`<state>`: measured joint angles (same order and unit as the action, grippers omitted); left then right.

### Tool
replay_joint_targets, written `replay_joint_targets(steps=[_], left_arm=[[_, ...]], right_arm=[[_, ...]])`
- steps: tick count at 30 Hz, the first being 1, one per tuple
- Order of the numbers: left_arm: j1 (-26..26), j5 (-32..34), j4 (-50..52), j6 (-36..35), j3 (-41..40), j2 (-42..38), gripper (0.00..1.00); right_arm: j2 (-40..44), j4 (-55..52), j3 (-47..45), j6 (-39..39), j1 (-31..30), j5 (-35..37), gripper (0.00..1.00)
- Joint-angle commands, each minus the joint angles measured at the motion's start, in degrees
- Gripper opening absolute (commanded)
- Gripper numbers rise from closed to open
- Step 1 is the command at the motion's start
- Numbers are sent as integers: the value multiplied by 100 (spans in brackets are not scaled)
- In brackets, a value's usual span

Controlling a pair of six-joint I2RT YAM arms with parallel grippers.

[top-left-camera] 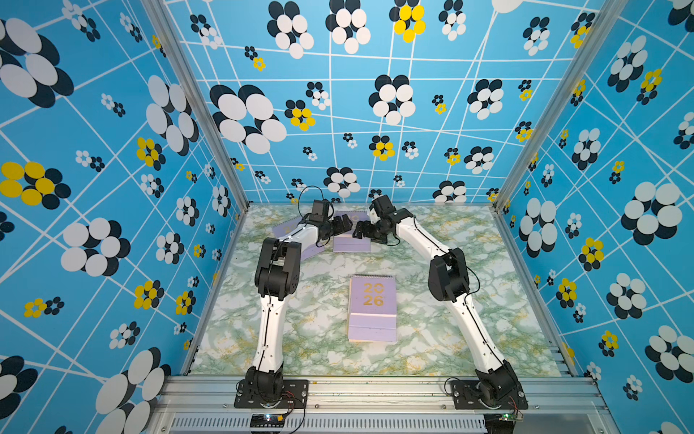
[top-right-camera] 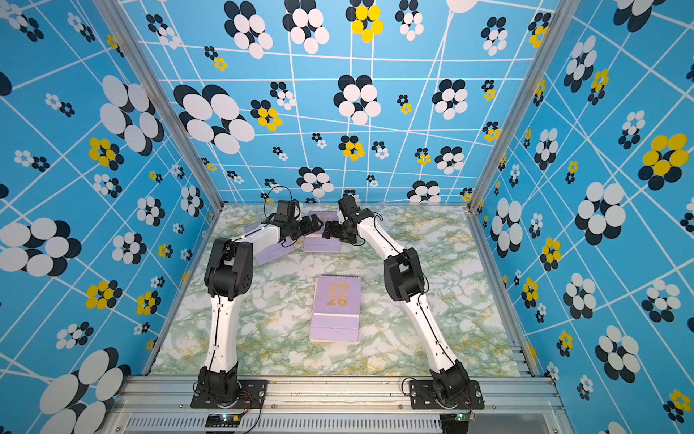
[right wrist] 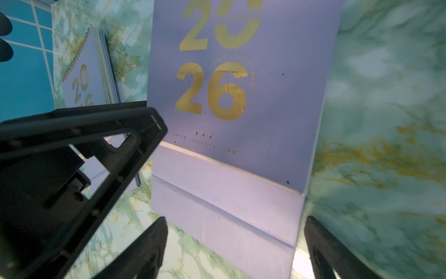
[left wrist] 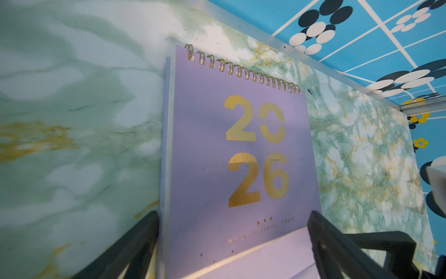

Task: Stack the calendars
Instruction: Move the calendar to the center of the board.

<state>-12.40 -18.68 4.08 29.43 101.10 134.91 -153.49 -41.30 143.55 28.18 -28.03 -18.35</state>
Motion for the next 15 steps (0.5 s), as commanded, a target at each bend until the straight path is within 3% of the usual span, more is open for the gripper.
replay_joint_targets(steps=[1,15], left_arm=[[-92,-195,56,161,-151,216,98],[-287,-362,-591,474,-1219,-330,96]], right_arm=[[-177,104,139,103,33,-164,89],[311,202,-543,113,26,-281,86]])
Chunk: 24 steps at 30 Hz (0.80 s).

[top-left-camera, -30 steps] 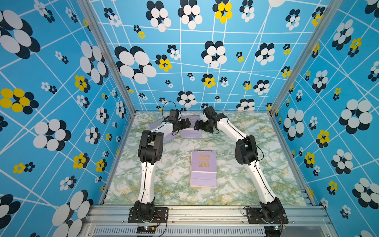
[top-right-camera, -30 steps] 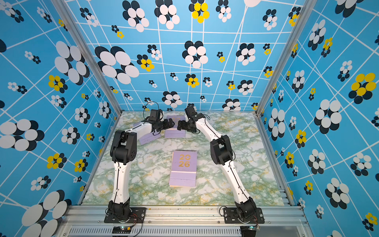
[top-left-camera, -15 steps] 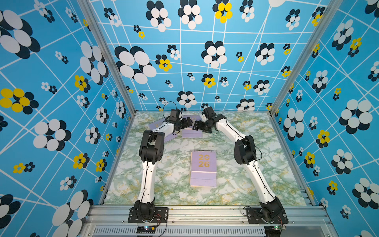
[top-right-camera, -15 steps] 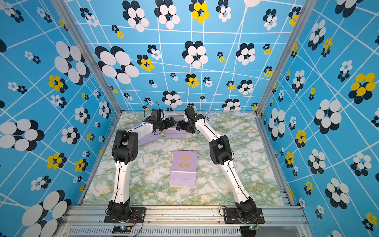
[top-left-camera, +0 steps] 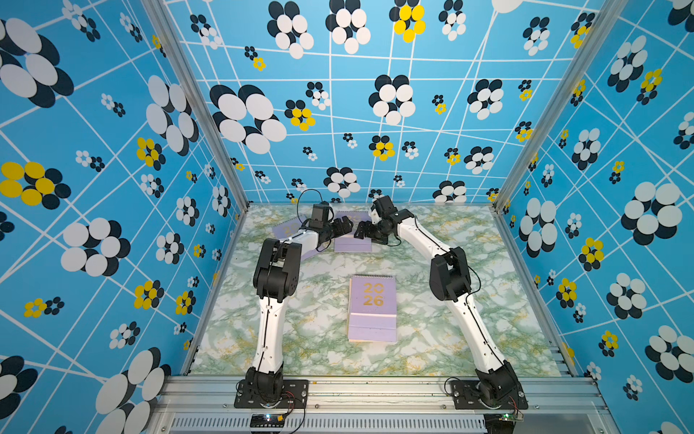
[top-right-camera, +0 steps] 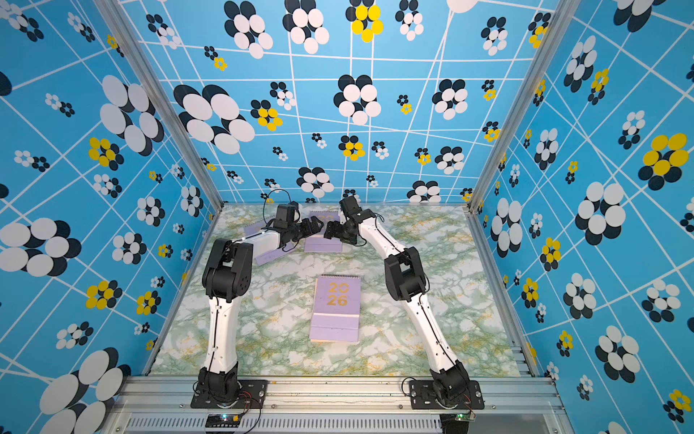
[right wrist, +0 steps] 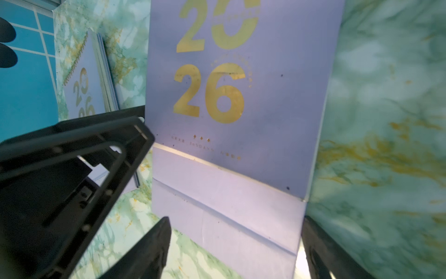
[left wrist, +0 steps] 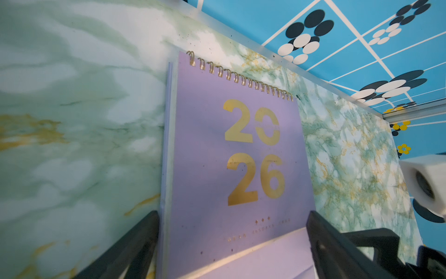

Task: Stack the calendars
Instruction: Move the calendar to the center of the board.

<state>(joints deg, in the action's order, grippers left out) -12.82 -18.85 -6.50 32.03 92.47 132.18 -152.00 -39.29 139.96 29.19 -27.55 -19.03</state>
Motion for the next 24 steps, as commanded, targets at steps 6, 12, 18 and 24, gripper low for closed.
replay_joint_targets(steps=[6,12,18,24], left_arm=[[-336,-377,280,255,-869,-373,95],[-410,-389,147,270,-1295,-681,95],[-478,-399,85,277,-1515,-895,95],[-445,-213,369,46,-1493,-1043,95]], right_arm=[[459,103,-710,21,-65,-259,85],[923,366,-1383,60,-138,-220,85],[1390,470,-1921,56,-242,-16,84],[1641,346,-2188,177,-115,489,84]])
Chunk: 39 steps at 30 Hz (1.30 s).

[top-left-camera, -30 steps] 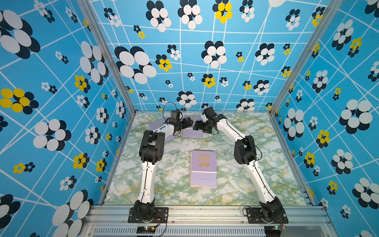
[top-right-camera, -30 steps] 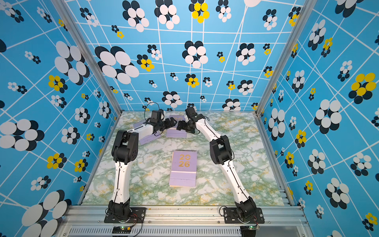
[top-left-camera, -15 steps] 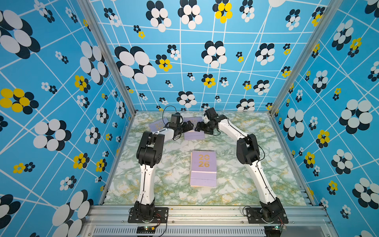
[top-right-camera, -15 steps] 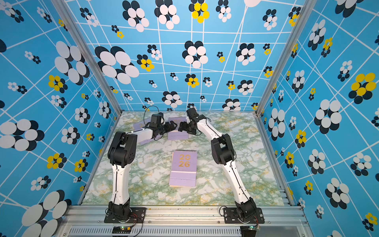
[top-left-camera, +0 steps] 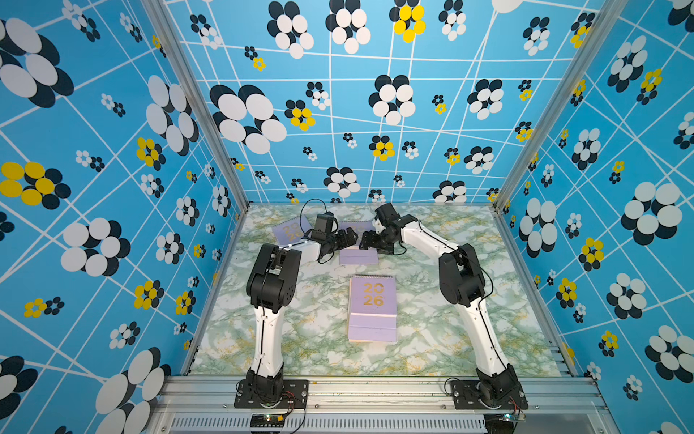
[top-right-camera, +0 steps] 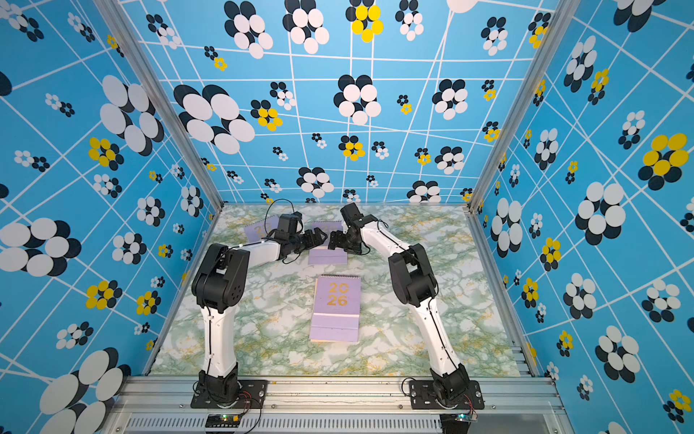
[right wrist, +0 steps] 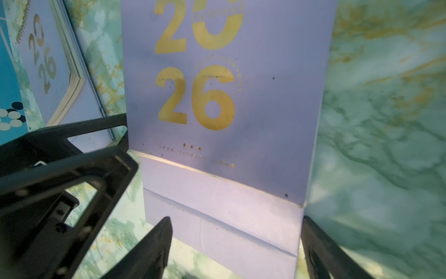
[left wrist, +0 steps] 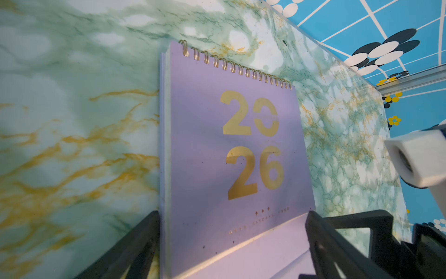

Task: Stack the calendars
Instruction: Move the calendar to the center of the board, then pick up the calendar at the center of the board.

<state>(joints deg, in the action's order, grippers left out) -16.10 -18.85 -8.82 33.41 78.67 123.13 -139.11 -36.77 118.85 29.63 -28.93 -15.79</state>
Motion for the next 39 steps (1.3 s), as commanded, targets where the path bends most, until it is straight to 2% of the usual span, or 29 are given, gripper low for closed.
replay_joint_targets(steps=[1,8,21,39], left_arm=[[-110,-169,687,-169,-55,-154,95],[-30,141,1432,-671,531,34,95],[-23,215,2017,-880,1164,458,95],[-50,-11,2007,-801,1353,665,95]], right_arm=[[369,122,-134,177,89,143,84],[341,135,-33,-16,326,91,84],[-424,-298,1031,-221,349,-121,83],[-810,-419,1283,-158,279,-375,82]])
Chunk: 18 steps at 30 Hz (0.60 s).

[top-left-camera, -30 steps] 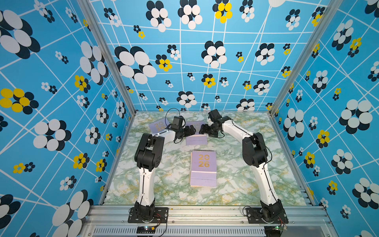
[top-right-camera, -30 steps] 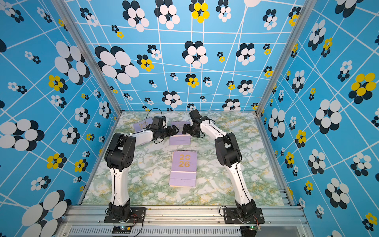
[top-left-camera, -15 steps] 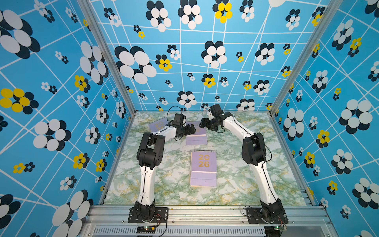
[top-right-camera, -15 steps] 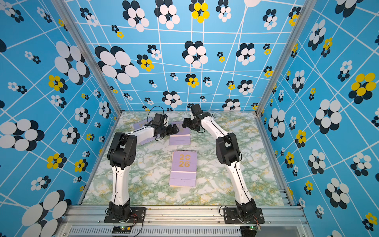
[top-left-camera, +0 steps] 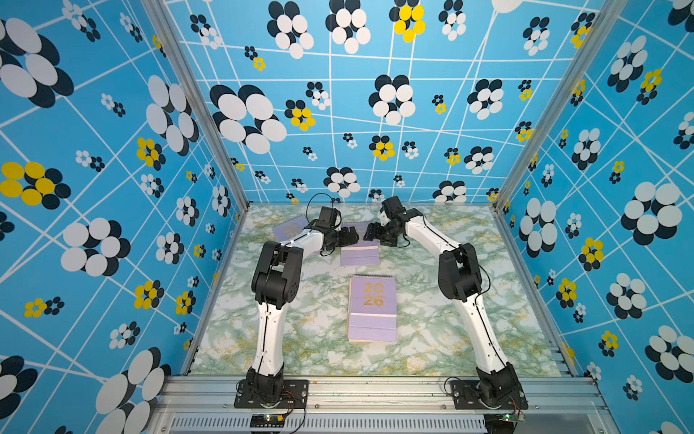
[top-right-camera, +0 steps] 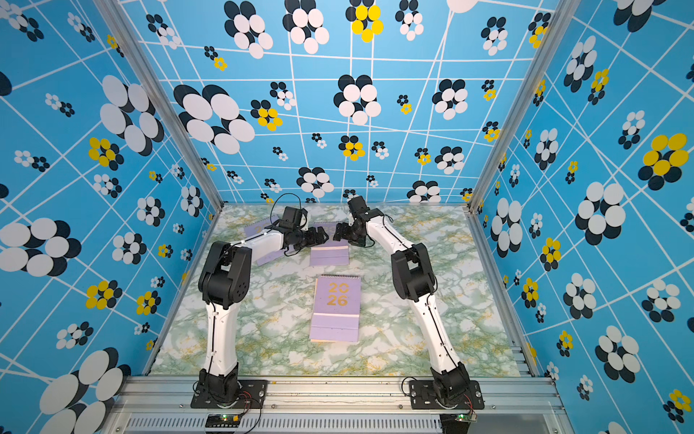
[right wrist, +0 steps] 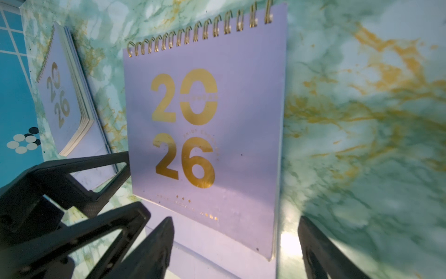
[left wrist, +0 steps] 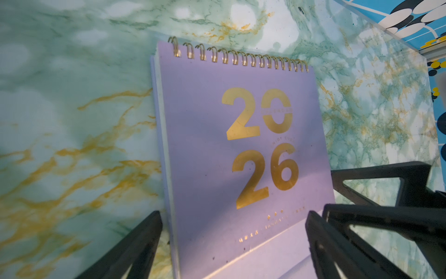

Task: Stack the calendars
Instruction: Pick up the calendar at the center of the board.

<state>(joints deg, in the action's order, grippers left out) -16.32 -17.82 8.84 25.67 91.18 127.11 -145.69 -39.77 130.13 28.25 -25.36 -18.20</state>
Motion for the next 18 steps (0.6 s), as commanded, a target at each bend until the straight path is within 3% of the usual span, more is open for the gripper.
replay_joint_targets(steps=[1,11,18], left_arm=[[-24,-145,227,-7,126,278,95],[-94,-403,119,56,165,344,94],[-93,-541,41,14,95,249,93]], right_arm=[[-160,-113,162,-9,-85,-163,82],[-171,-58,169,32,-162,-484,81],[420,504,-375,66,-167,-638,77]])
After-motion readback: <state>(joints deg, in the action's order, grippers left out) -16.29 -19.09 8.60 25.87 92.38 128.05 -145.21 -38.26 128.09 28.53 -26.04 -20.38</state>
